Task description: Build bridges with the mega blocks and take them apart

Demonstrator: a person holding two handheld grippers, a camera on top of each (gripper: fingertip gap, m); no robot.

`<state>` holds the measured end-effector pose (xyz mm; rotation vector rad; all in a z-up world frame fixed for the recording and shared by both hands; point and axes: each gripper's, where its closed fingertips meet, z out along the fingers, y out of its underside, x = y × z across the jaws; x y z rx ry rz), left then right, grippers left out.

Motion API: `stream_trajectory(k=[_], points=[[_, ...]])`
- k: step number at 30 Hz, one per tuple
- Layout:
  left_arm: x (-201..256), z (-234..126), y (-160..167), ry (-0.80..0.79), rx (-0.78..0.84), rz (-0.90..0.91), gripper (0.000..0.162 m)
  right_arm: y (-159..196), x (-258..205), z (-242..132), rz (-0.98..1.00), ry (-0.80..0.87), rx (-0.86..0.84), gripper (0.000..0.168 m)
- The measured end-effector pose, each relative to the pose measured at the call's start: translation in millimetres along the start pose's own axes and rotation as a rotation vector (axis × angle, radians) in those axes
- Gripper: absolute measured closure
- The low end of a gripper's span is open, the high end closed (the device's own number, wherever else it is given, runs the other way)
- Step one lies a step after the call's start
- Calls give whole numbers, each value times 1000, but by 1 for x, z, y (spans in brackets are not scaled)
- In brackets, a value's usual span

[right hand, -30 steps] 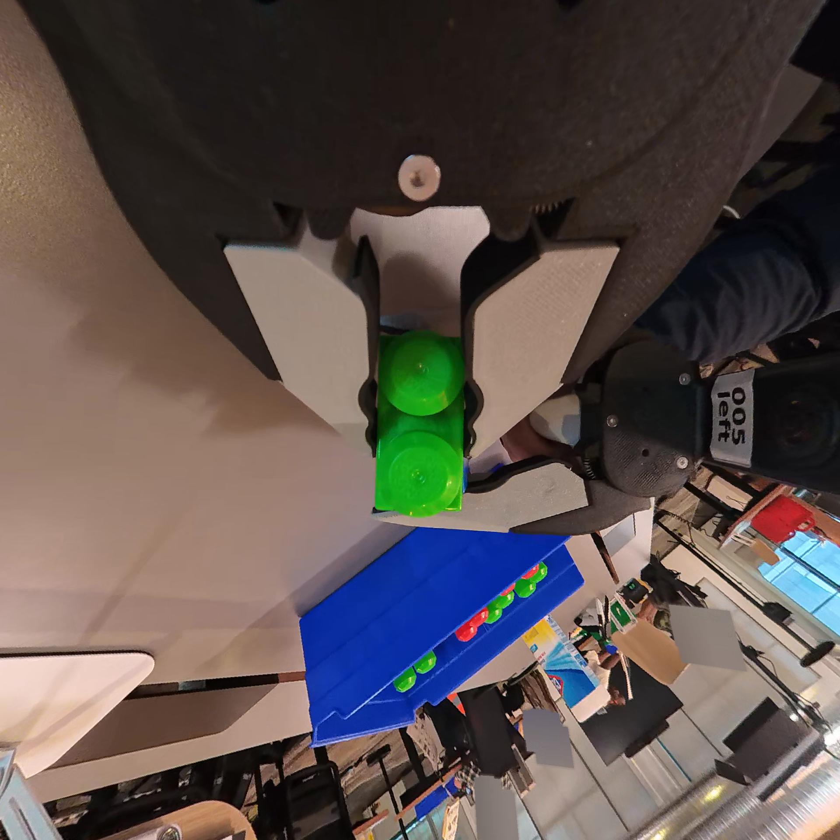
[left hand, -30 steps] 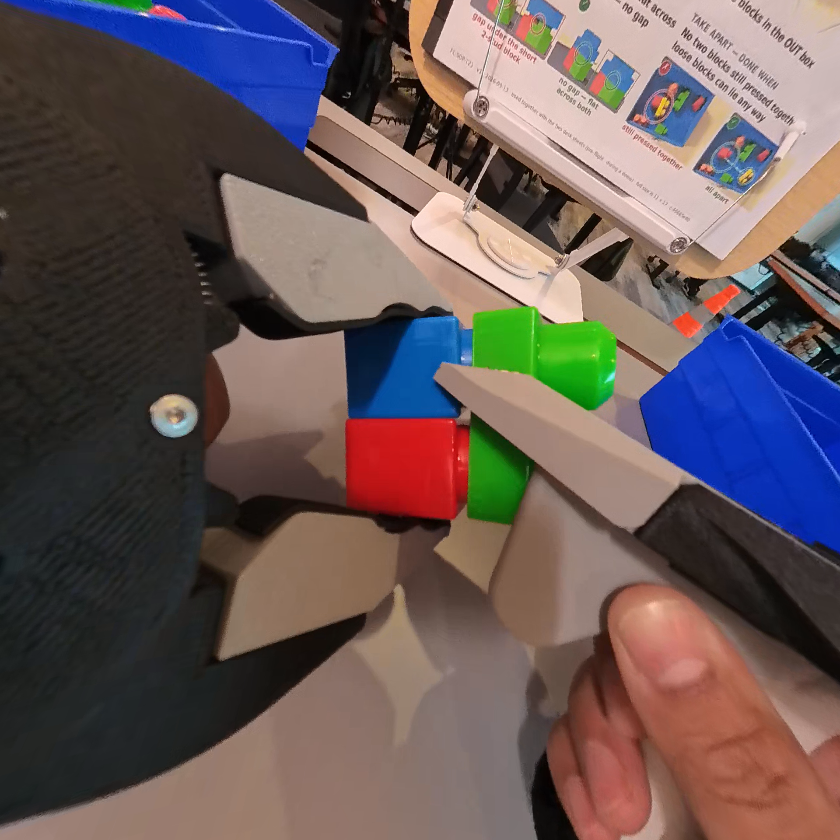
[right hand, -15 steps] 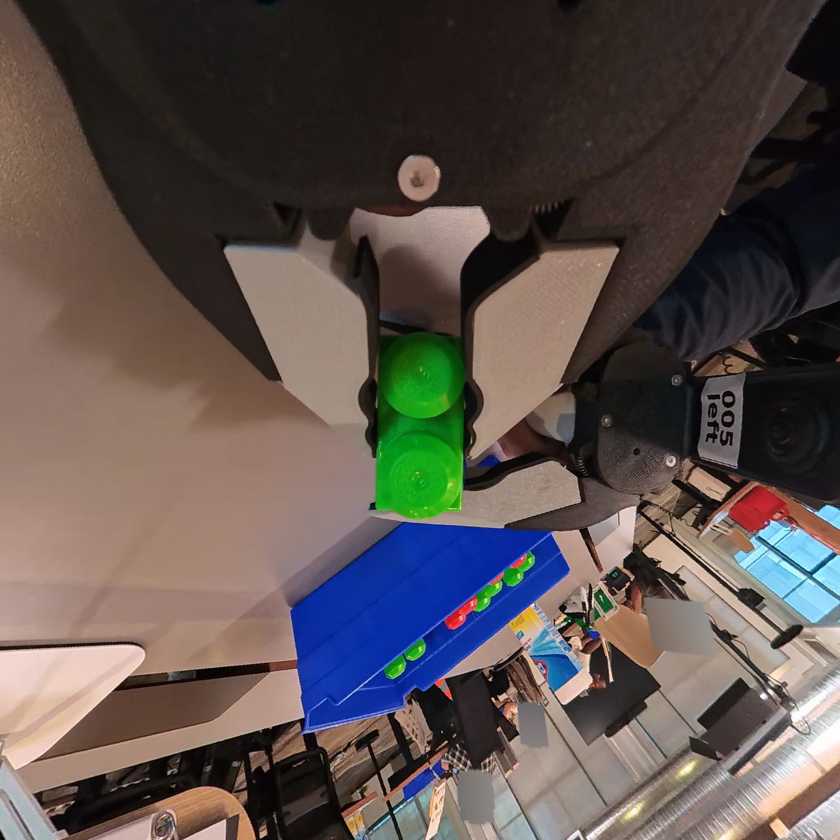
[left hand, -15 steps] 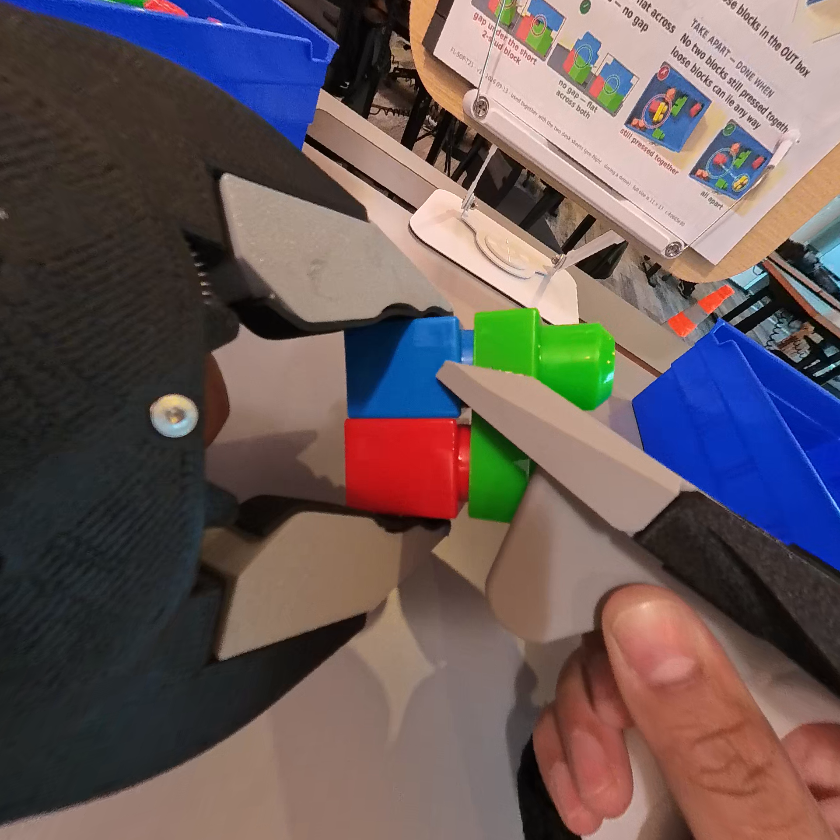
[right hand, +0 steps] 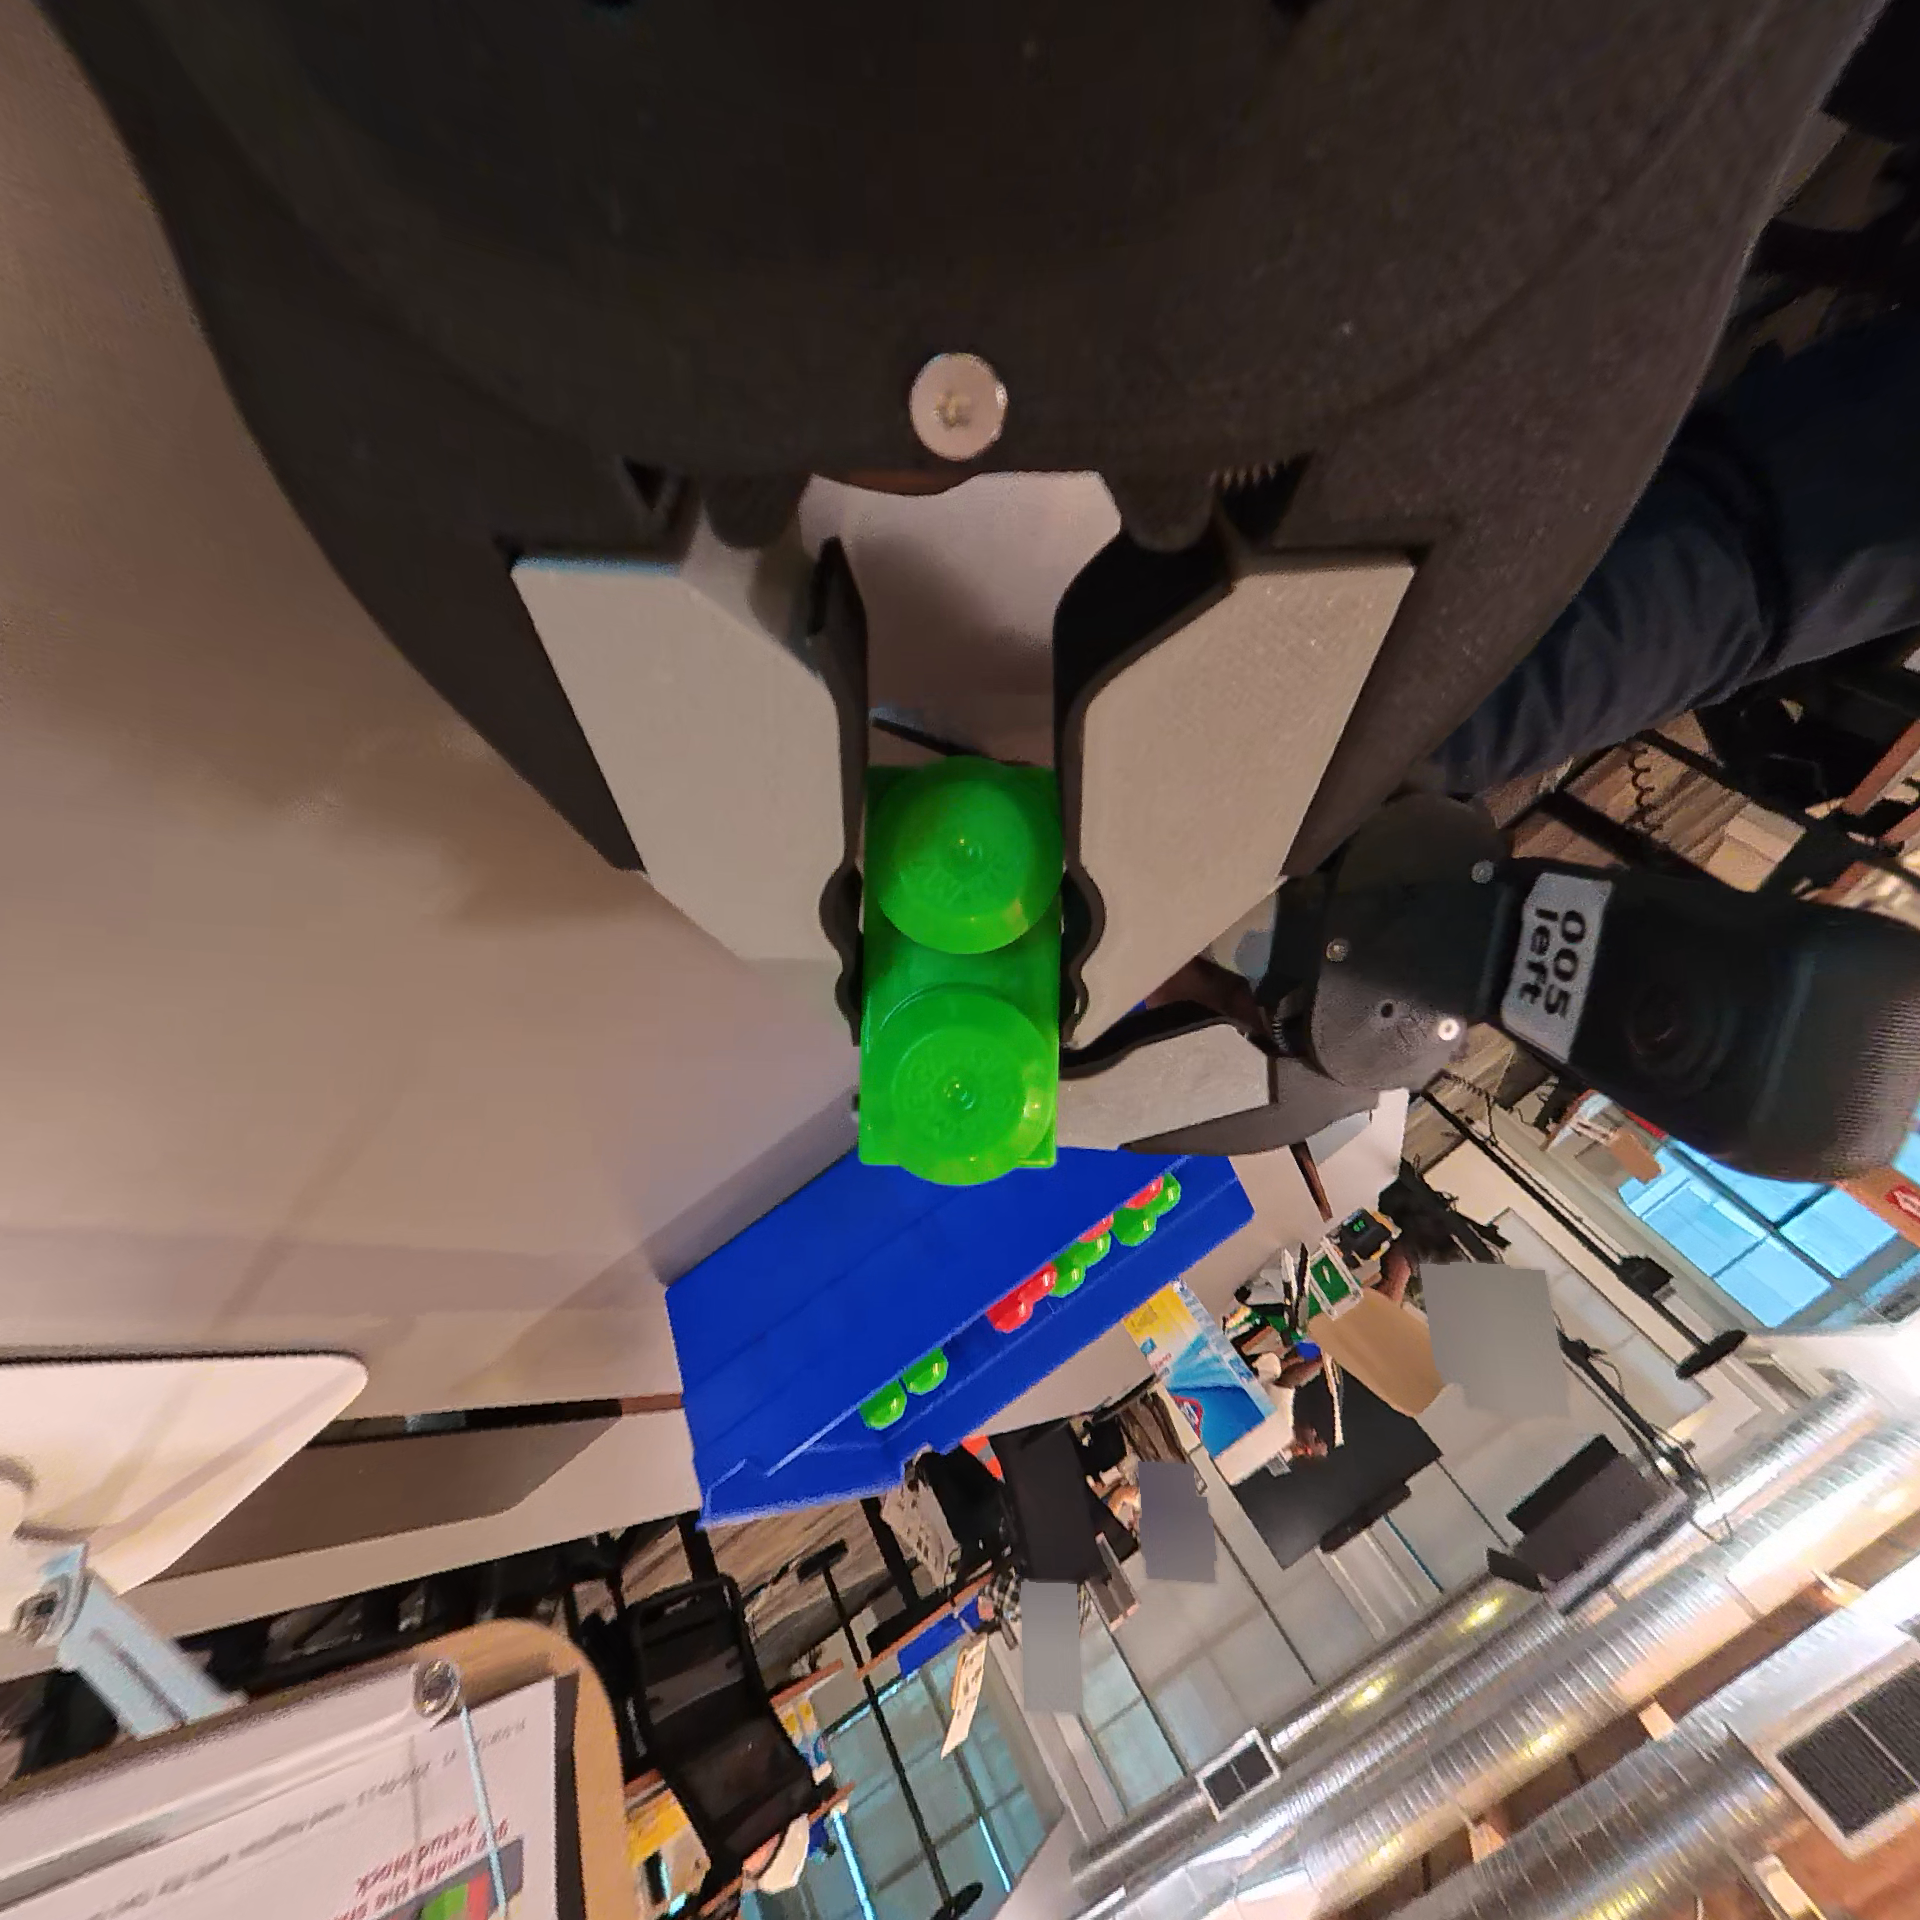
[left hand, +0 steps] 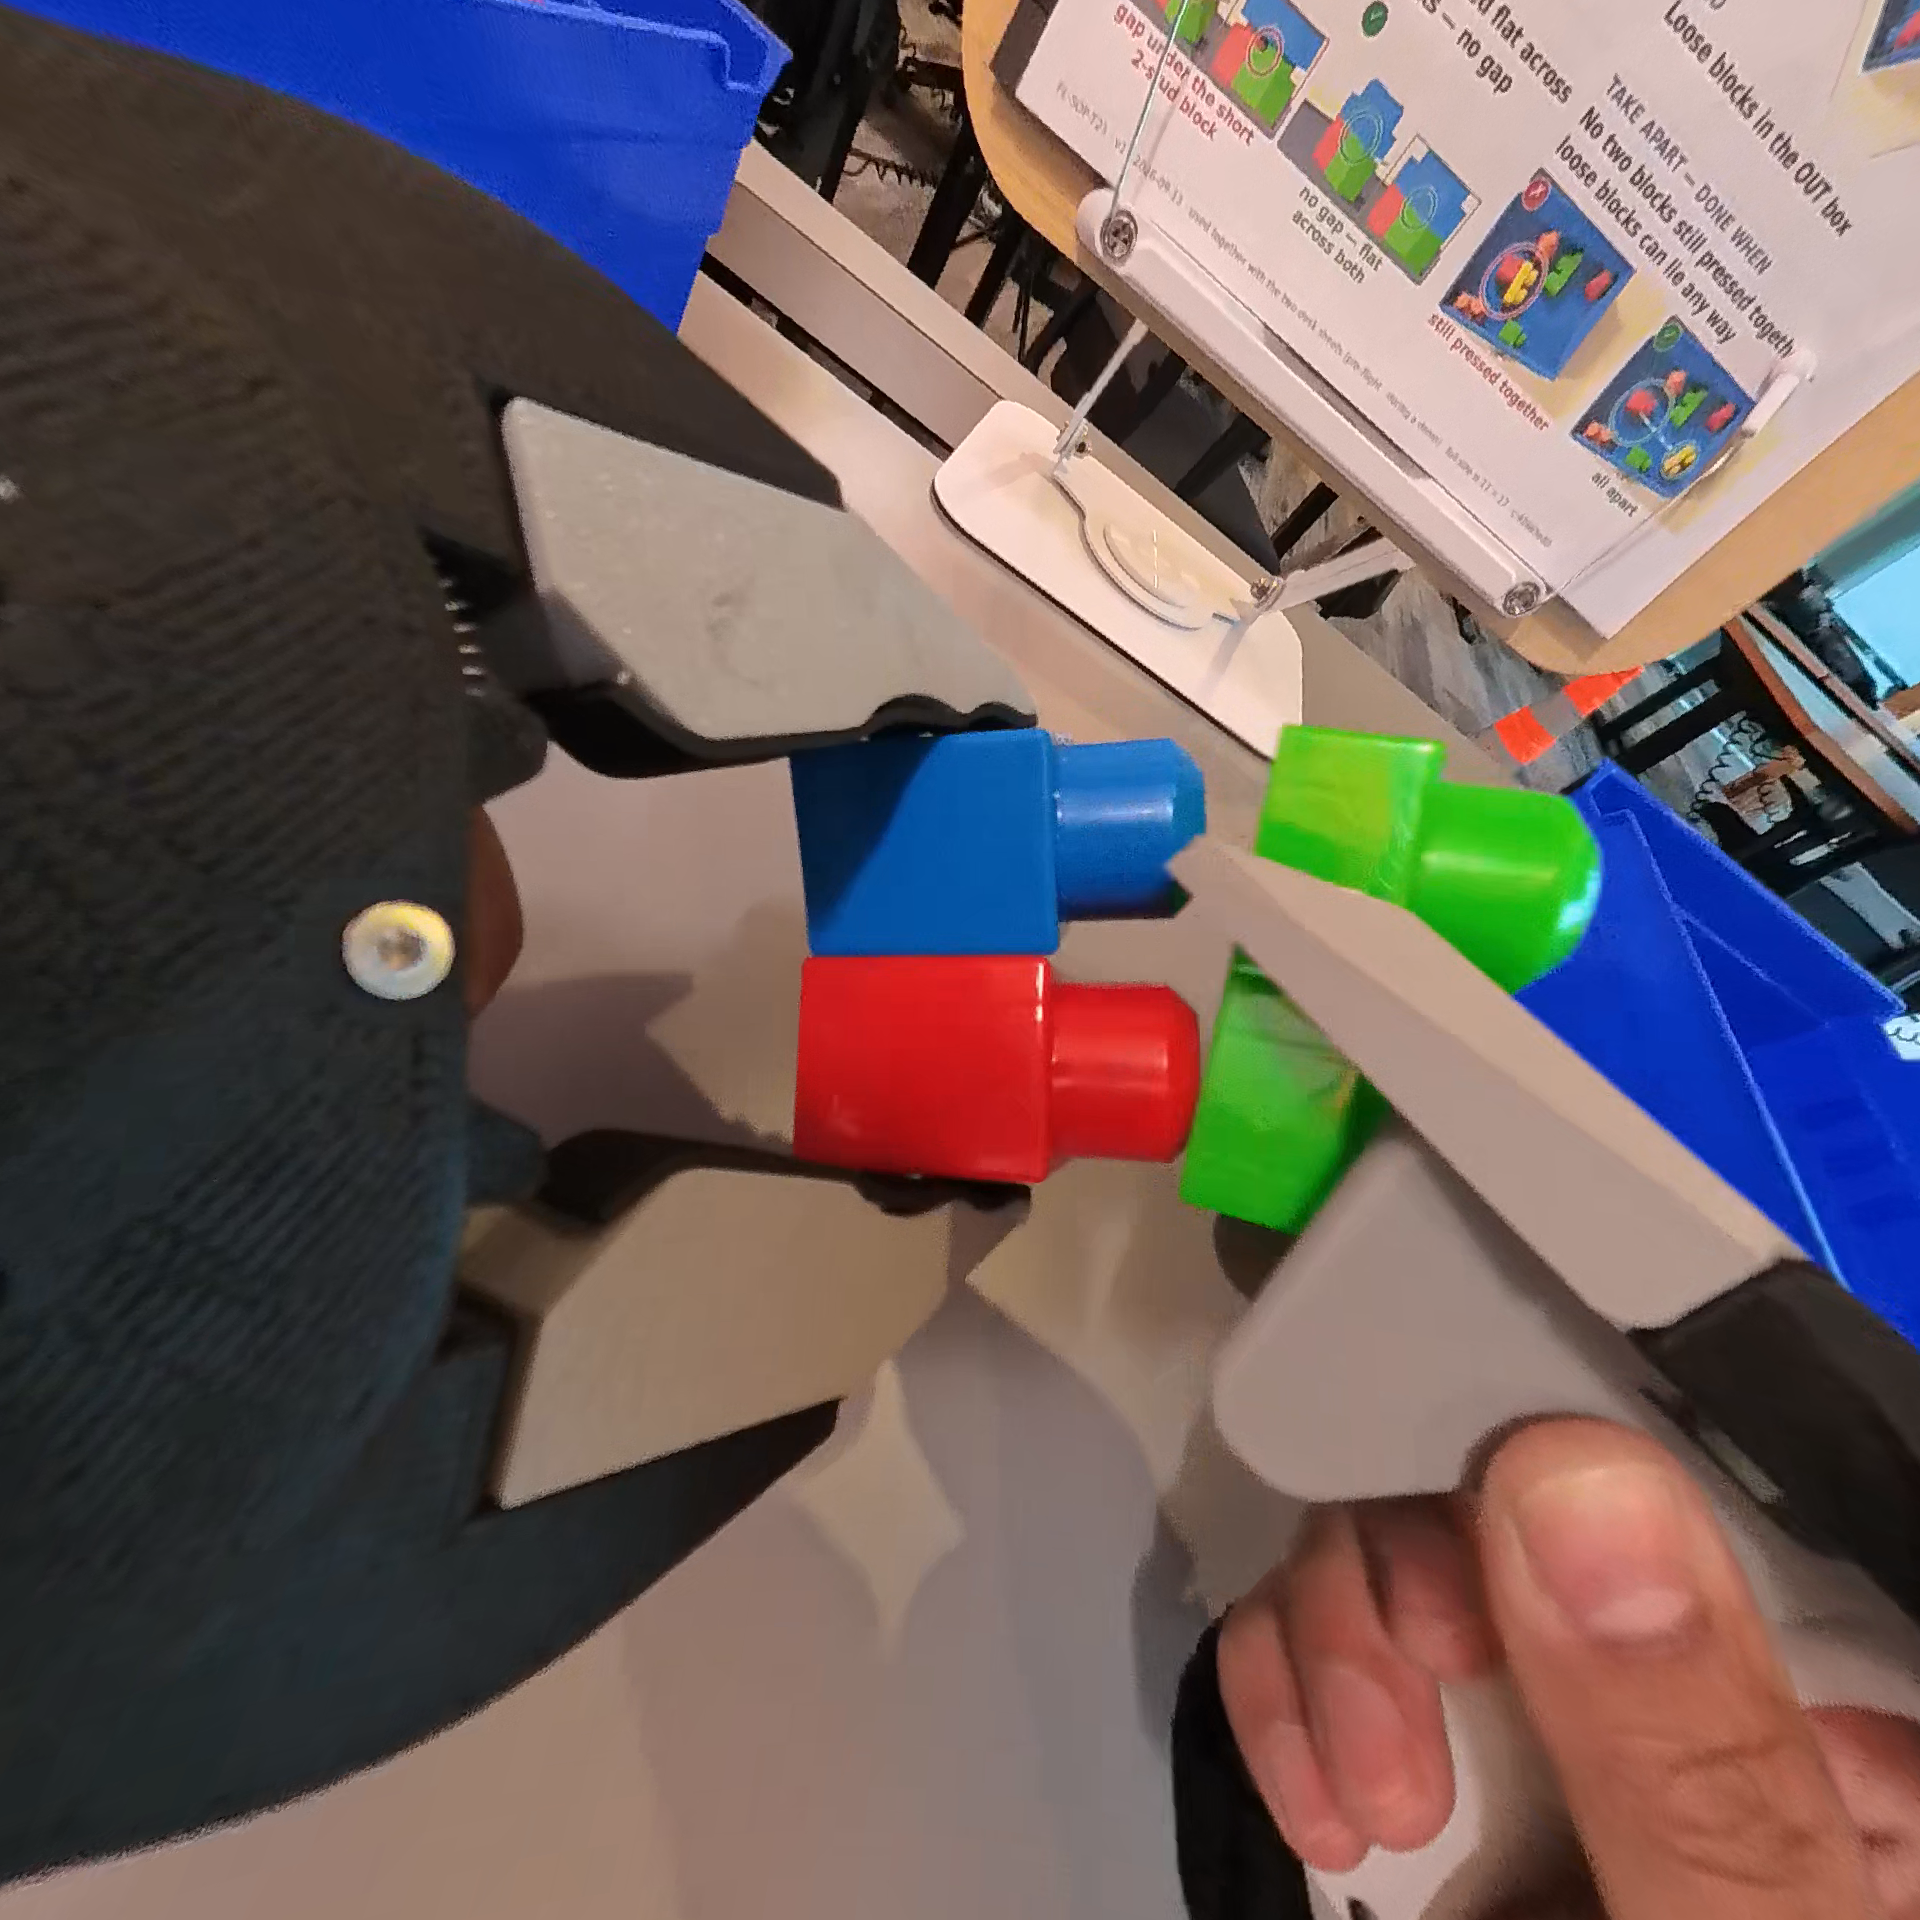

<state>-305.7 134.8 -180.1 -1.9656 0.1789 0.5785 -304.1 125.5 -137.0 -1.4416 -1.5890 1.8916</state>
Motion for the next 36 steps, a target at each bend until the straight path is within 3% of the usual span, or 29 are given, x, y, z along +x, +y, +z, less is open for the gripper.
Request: stream_trajectory(k=[11,20,36], points=[[-2,-3,-5,5,37,-14,79,-15,0,-11,-20,3,58,135],[-1,-28,-35,232,269,-272,79,-40,-4,-31,-107,34,168,135],[-9,-25,-28,245,255,-372,79,-50,1,-42,-146,84,210,135]])
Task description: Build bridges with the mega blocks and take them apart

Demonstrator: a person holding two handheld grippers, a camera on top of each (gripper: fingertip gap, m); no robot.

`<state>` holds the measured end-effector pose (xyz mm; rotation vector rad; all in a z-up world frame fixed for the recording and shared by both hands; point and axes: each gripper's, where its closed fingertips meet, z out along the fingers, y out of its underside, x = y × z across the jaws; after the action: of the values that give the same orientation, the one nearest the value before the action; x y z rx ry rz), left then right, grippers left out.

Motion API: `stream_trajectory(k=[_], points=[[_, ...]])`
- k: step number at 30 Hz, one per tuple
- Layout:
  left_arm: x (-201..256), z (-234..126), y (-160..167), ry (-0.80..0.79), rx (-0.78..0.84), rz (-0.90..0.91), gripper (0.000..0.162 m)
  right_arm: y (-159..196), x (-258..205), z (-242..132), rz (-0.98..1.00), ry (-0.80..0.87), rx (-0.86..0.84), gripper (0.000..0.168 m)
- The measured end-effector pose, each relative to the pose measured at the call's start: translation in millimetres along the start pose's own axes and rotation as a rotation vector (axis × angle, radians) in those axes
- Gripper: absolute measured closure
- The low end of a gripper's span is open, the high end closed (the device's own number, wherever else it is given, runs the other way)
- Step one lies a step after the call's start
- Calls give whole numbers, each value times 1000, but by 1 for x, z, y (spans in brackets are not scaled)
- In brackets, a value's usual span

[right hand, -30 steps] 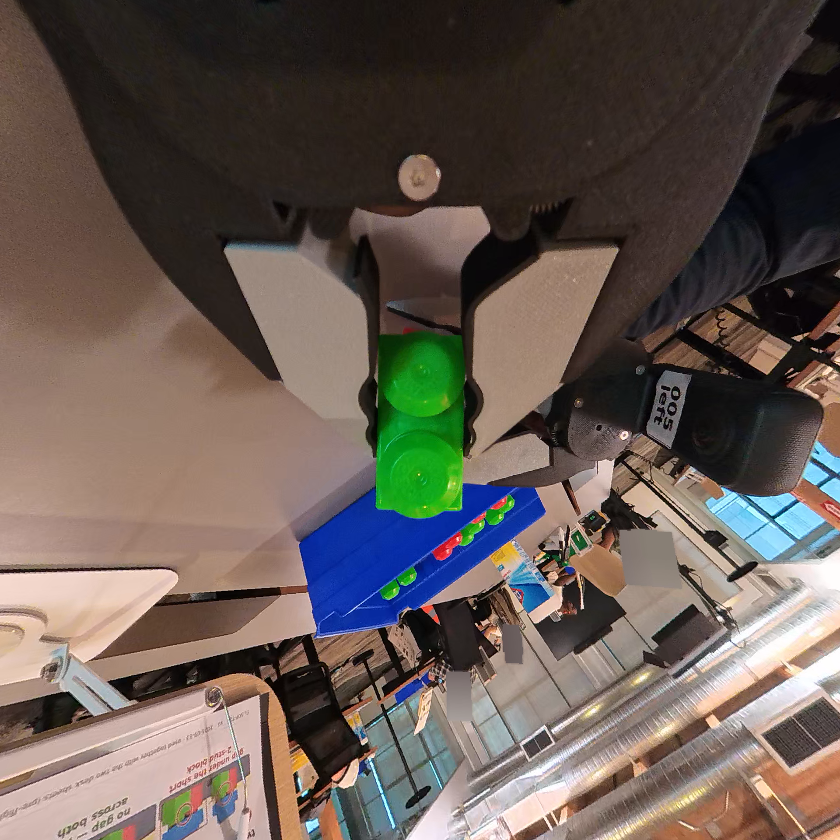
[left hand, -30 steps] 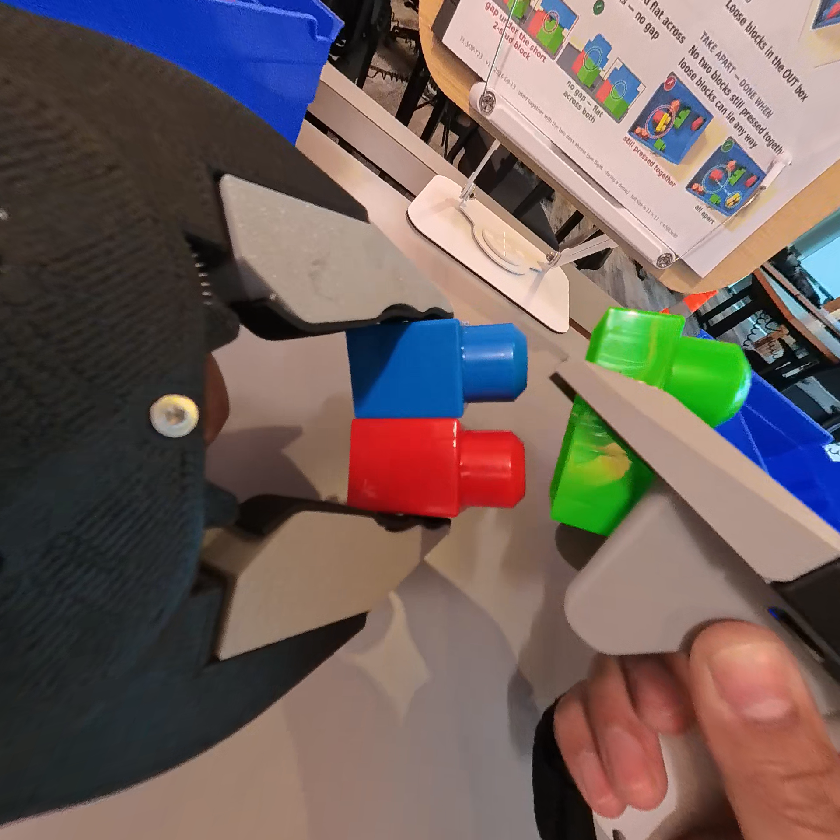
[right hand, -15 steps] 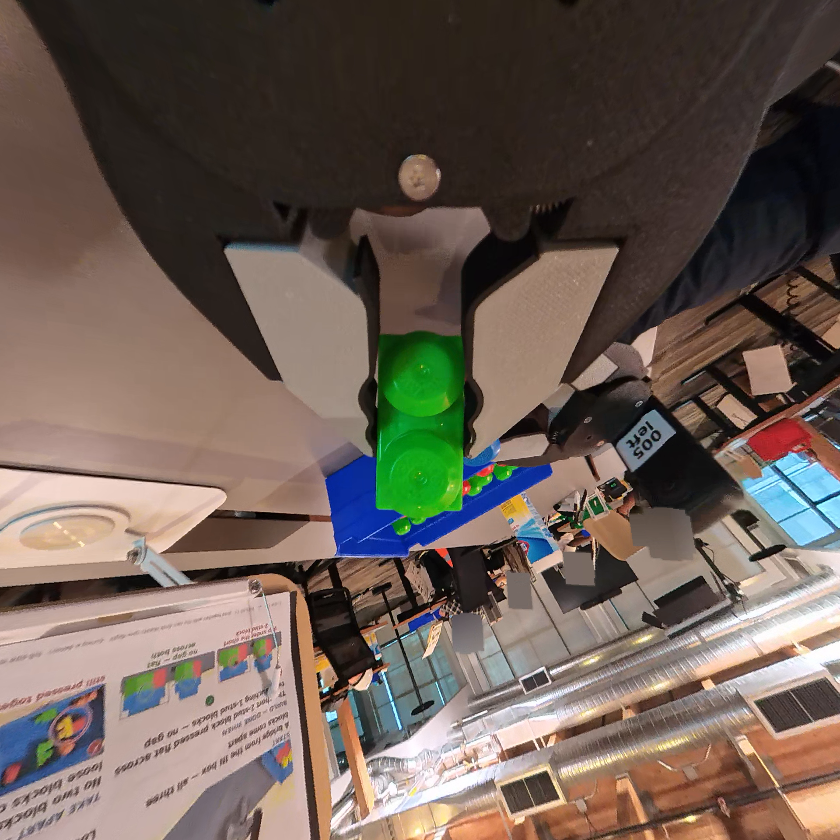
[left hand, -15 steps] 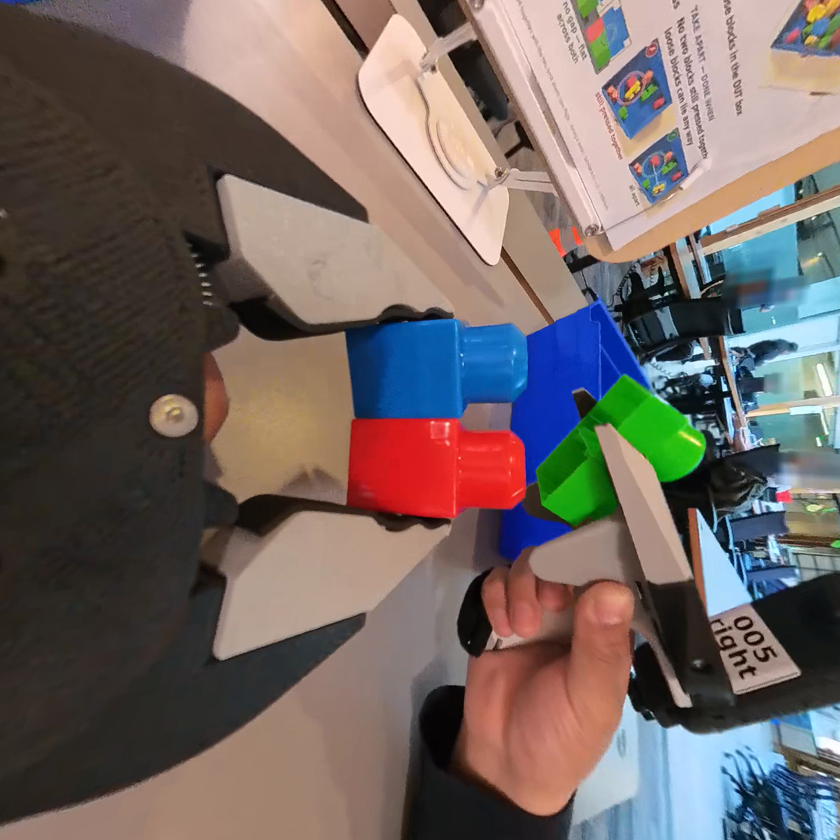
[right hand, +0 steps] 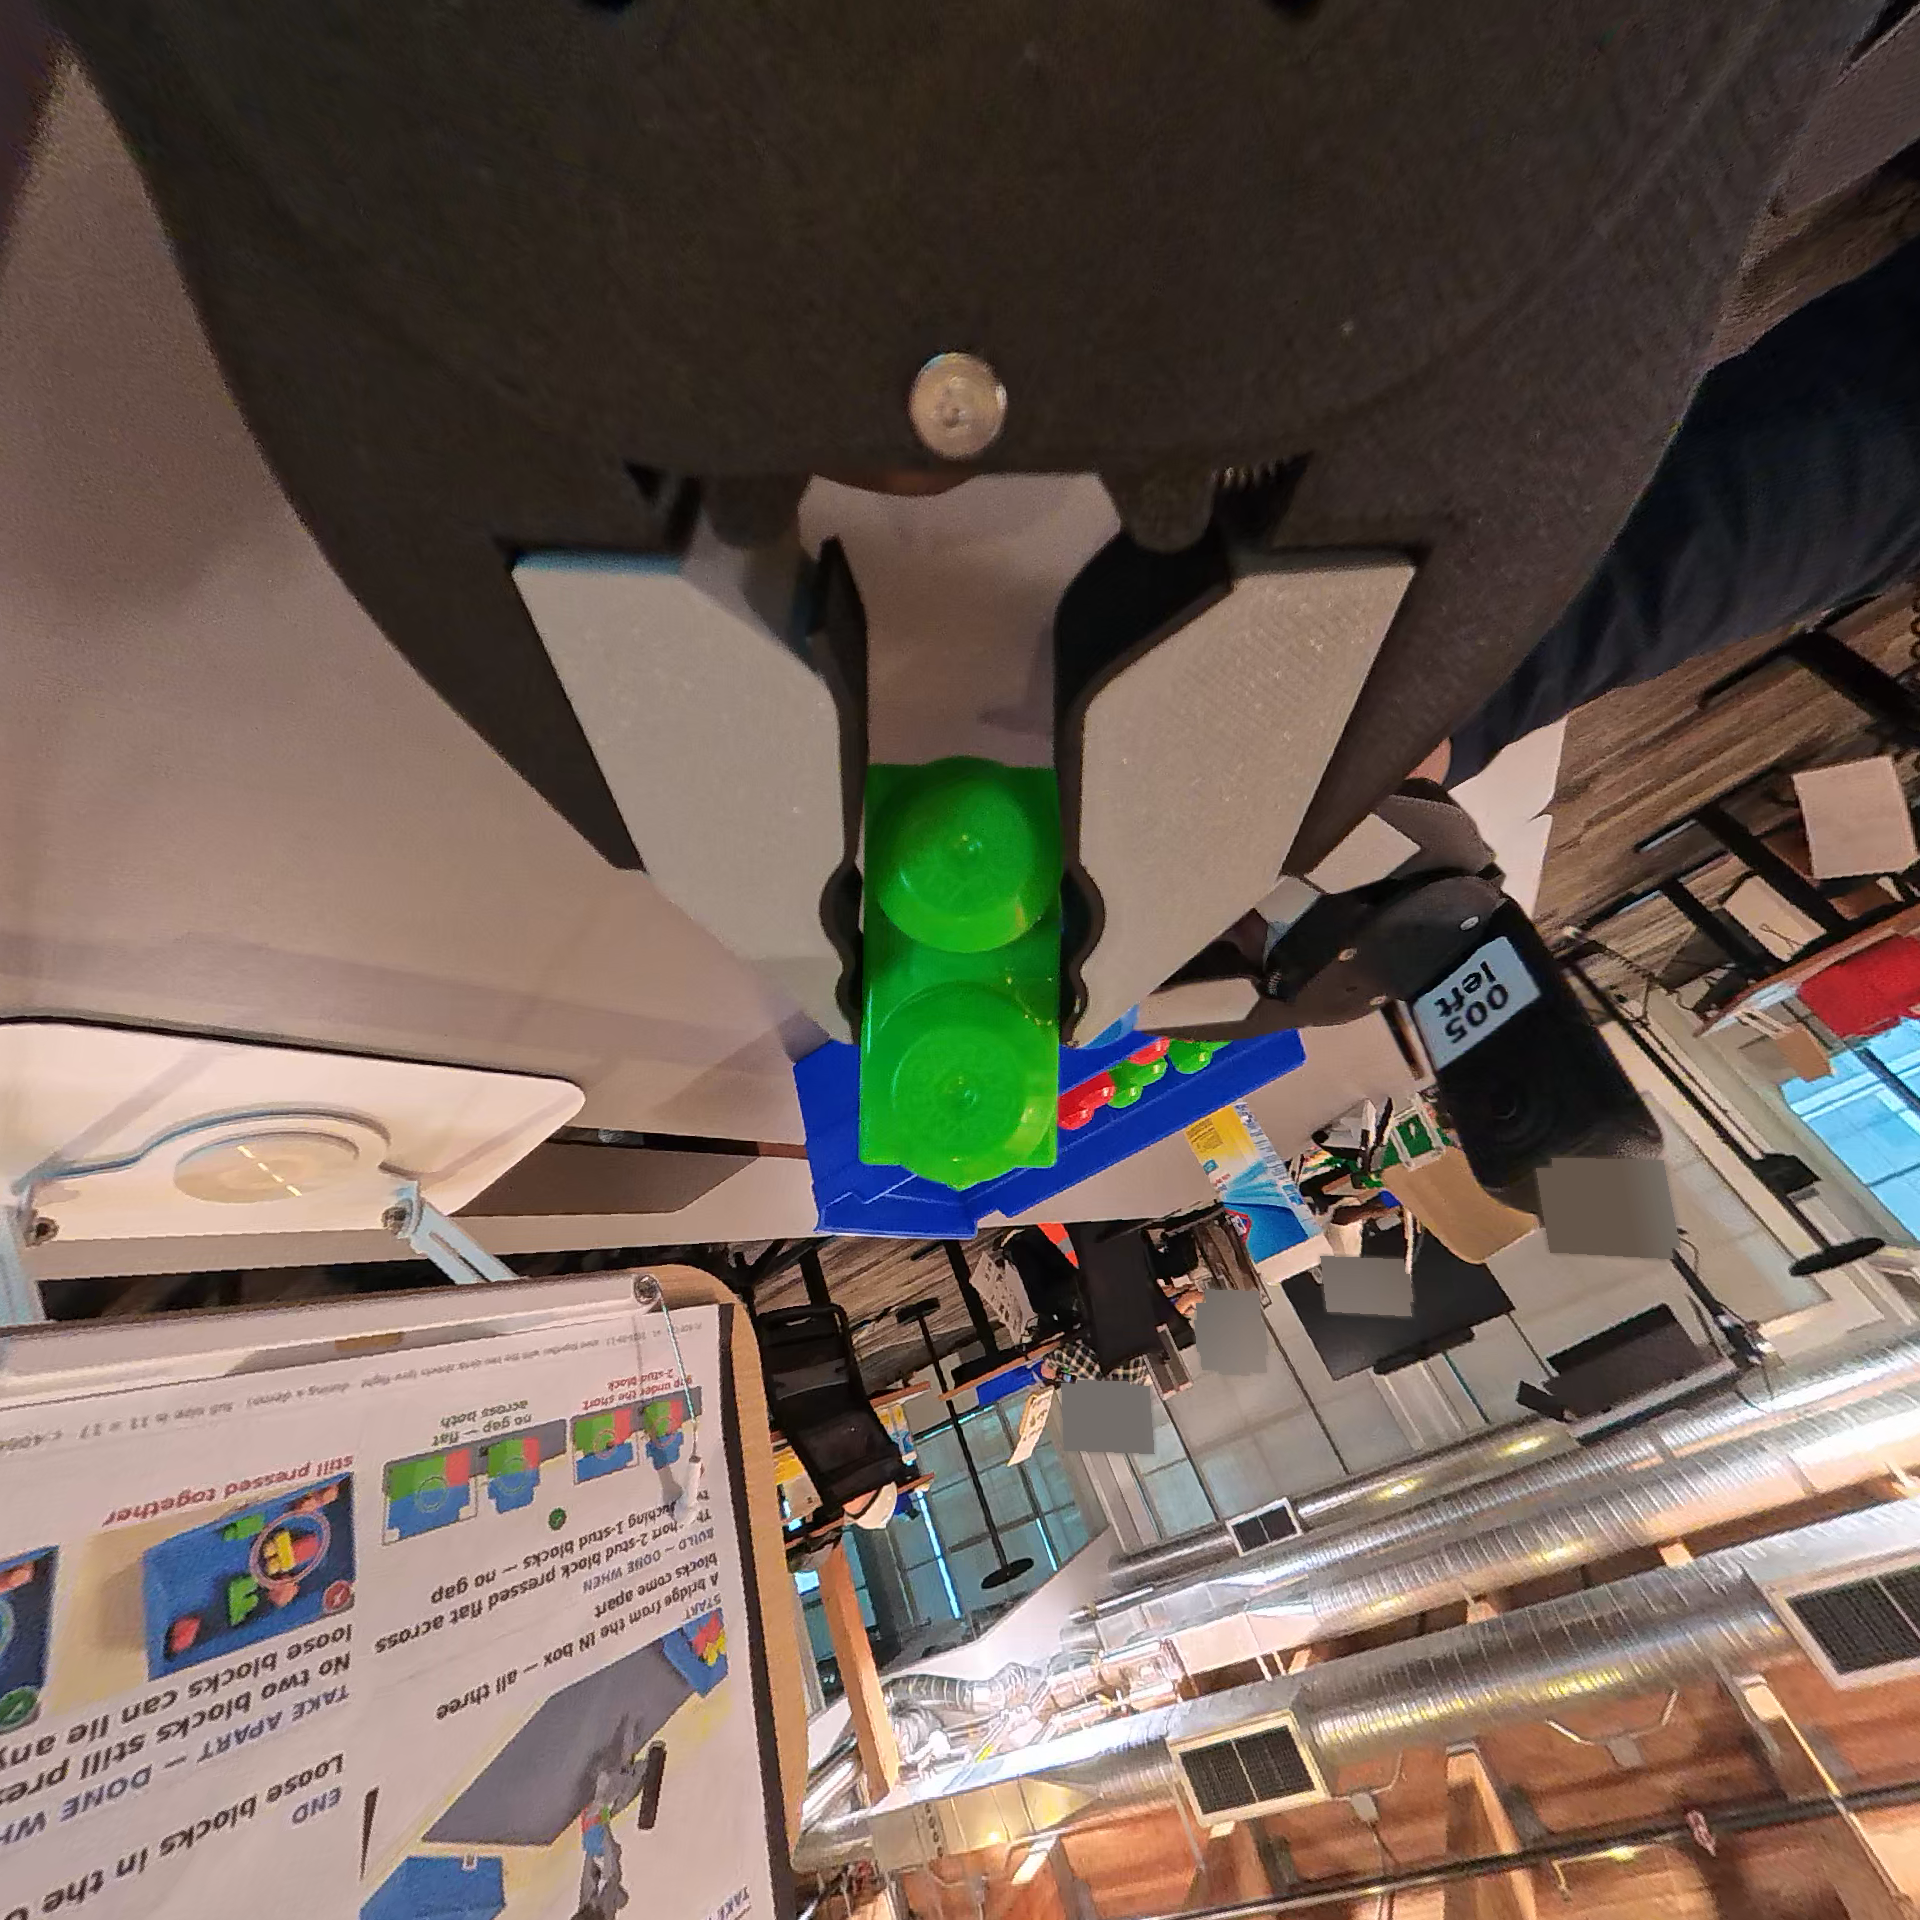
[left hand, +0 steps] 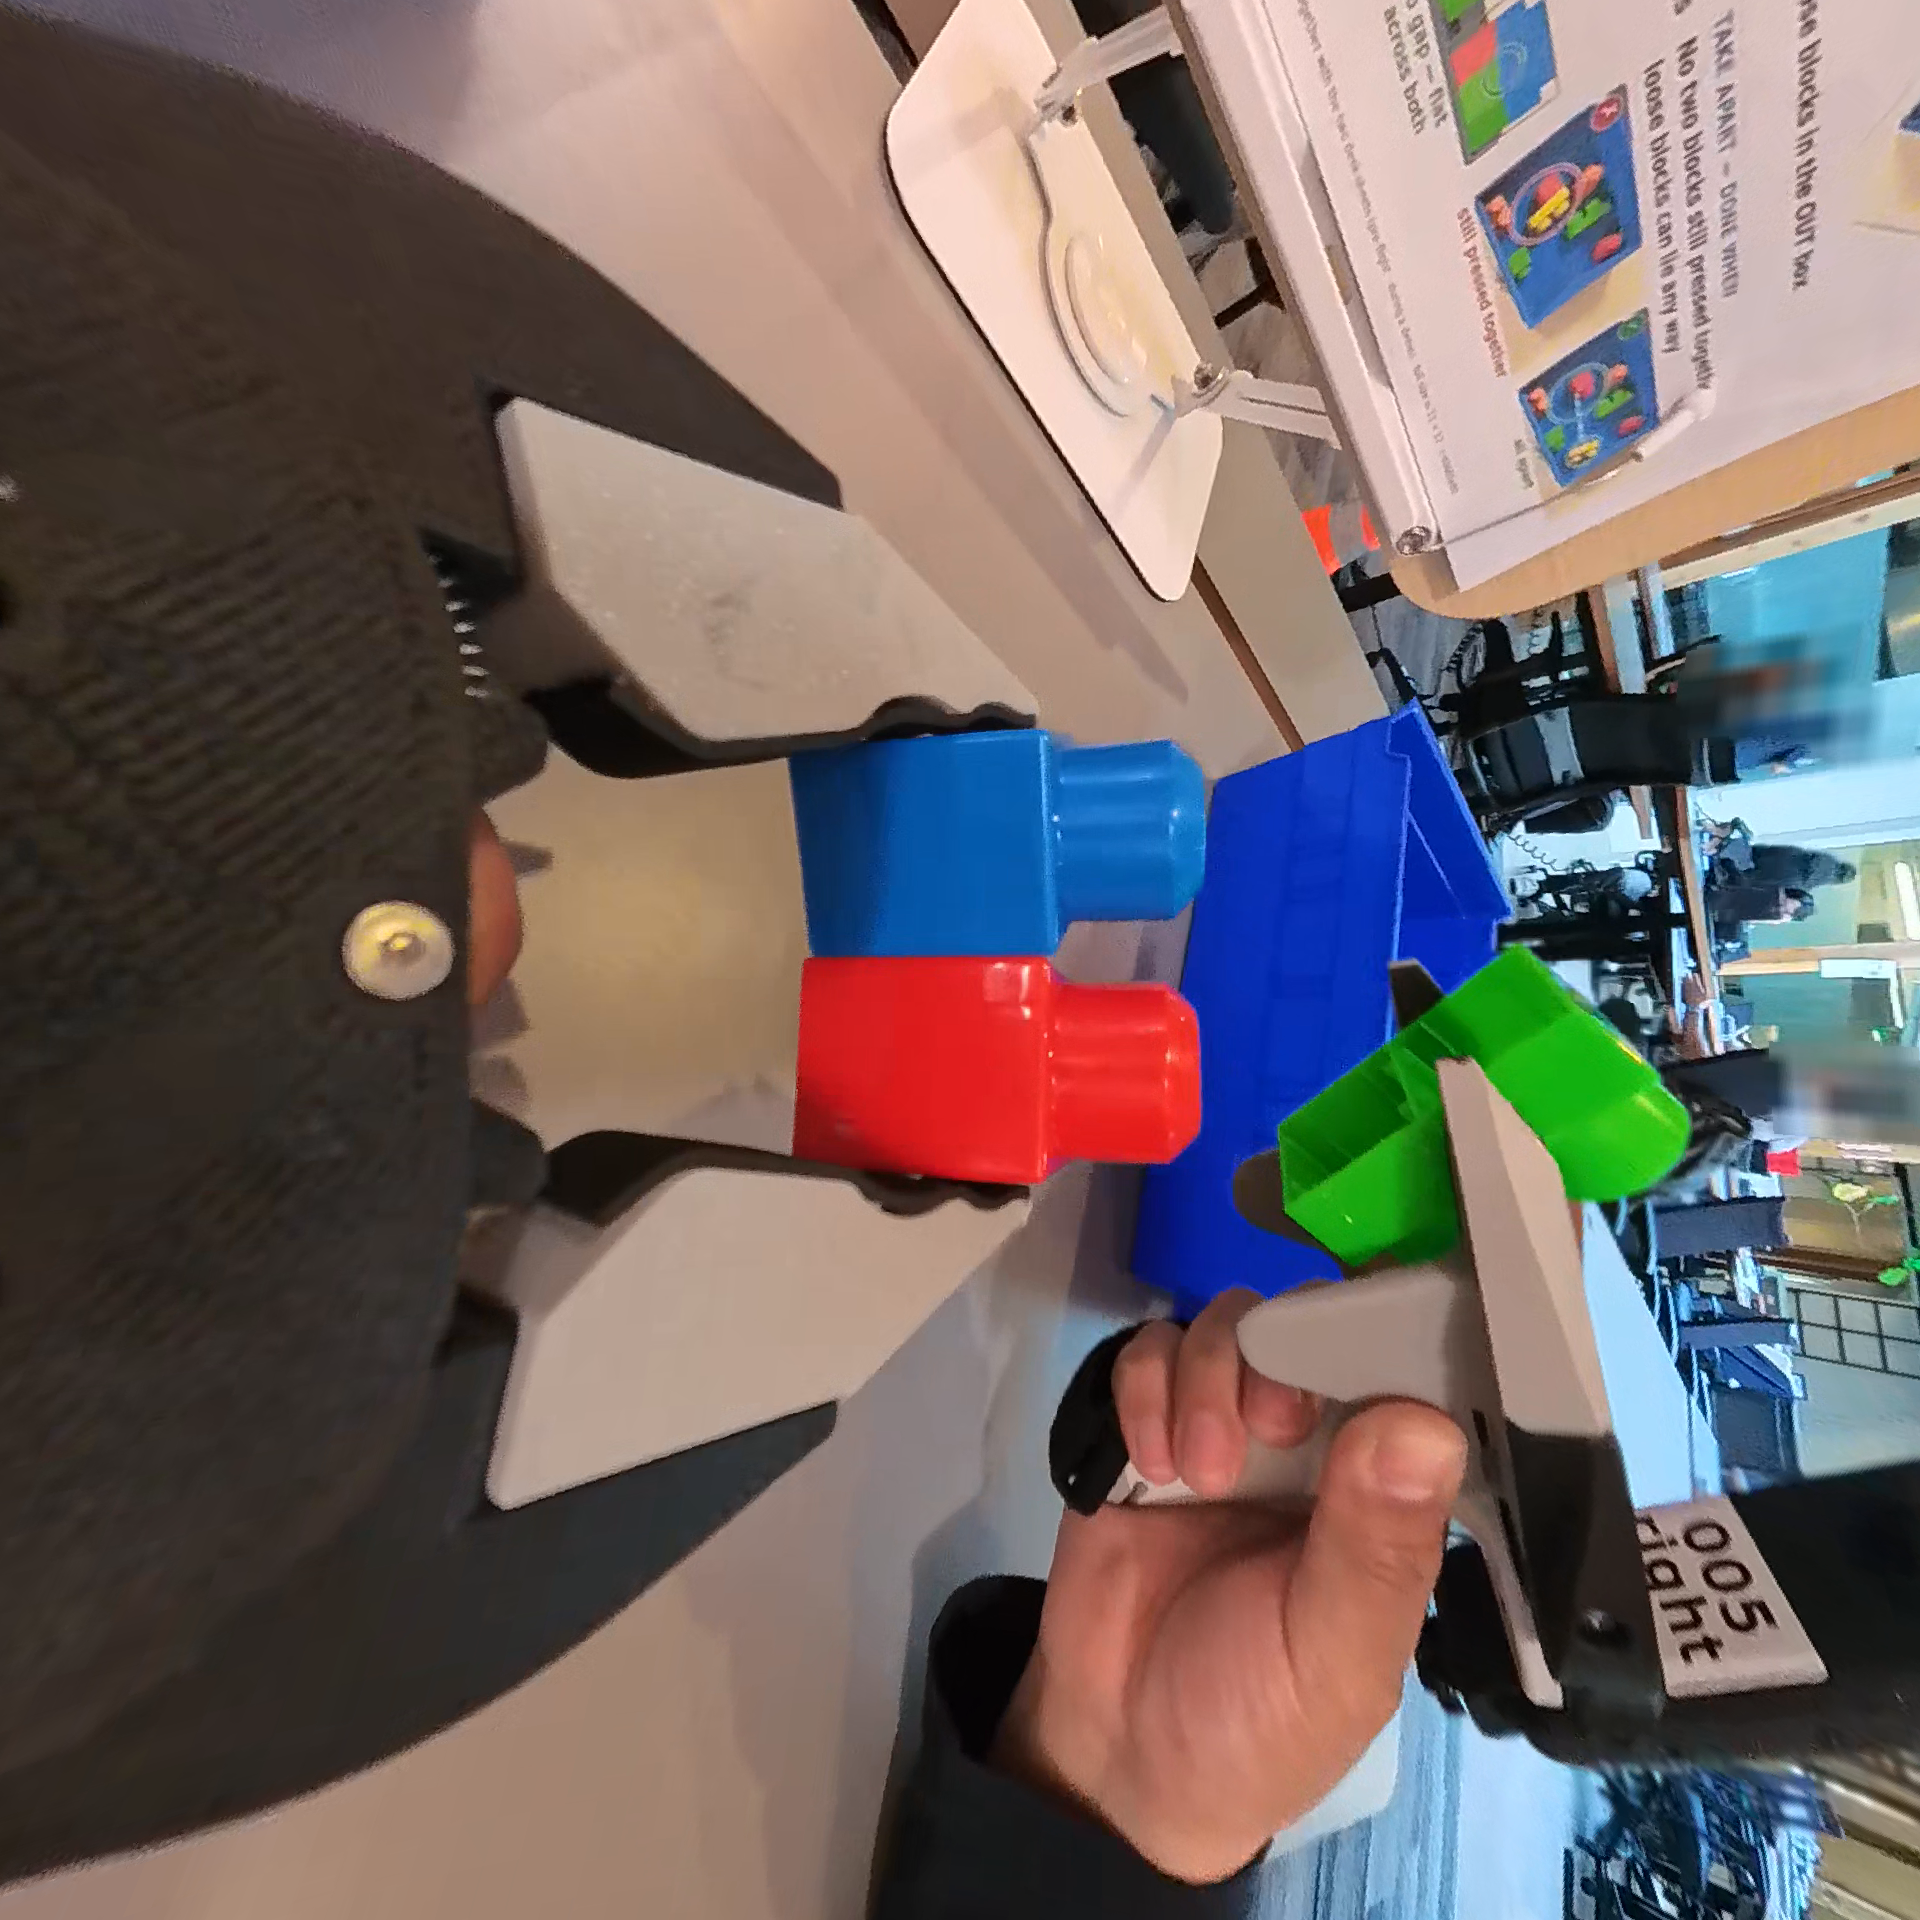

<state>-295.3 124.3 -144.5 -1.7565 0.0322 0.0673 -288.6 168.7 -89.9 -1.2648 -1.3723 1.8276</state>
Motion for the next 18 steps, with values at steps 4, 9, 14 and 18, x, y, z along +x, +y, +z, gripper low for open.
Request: stream_trajectory(k=[4,9,14,18], points=[[-4,3,7,-15,-24,-23,79,-3,3,-2,-10,21,15,135],[-6,4,9,-23,-37,-23,79,-11,8,-8,-21,48,52,135],[-6,4,11,-23,-50,-25,79,-22,12,-17,-62,90,97,135],[-8,5,14,-30,-61,-35,79,-33,18,-27,-119,154,127,135]])
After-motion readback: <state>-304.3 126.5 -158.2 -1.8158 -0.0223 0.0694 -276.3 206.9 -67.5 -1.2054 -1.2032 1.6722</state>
